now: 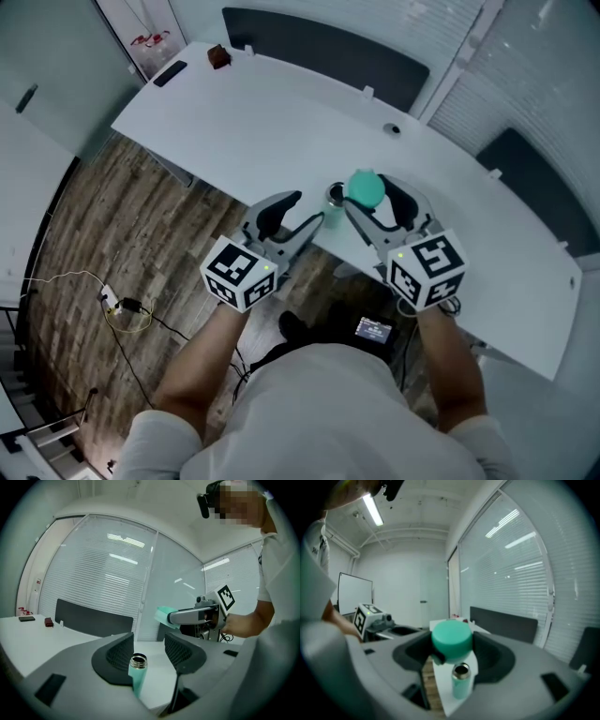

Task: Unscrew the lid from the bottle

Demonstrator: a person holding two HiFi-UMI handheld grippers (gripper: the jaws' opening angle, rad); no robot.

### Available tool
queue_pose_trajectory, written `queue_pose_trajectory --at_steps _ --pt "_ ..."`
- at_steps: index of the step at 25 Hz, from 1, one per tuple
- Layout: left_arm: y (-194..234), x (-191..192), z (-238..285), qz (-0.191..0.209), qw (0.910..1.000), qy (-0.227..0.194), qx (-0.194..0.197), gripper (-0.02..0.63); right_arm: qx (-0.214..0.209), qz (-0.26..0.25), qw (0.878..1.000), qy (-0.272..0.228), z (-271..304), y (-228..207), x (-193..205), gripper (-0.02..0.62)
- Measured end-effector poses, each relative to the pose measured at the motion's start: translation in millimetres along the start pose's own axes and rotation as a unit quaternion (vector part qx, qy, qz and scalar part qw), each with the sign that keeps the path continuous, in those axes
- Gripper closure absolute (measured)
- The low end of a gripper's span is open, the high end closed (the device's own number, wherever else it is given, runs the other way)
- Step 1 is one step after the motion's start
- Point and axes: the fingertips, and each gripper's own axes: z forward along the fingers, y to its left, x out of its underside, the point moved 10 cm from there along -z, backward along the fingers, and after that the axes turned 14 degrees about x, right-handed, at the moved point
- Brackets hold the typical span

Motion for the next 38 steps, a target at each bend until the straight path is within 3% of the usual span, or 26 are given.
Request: queue_pose_trajectory --at_steps 12,26,31,38 --pt "-26.0 -6.6 -40.8 -0.041 0.9980 -0.049 0.006 0.541 0.026 0.029 0.999 -0.005 -24.3 17.7 9.5 0.305" --pt "-51.0 -1.9 -76.1 -0.064 0.9955 -0.065 0.024 0.565 0.050 0.042 0.998 -0.003 -51.1 39.3 23.7 0.305" --pt "-63.1 -0.8 -77.7 -0.071 0.9945 -0.072 0.028 0.565 0.045 0.045 0.998 -0.007 -61.0 39.0 26.9 0.305" --pt "-87.0 1.2 -73.8 -0.079 0.9937 -0.079 0.001 0.565 0.011 0.039 0.999 -0.009 -80.0 30.0 31.4 0.305"
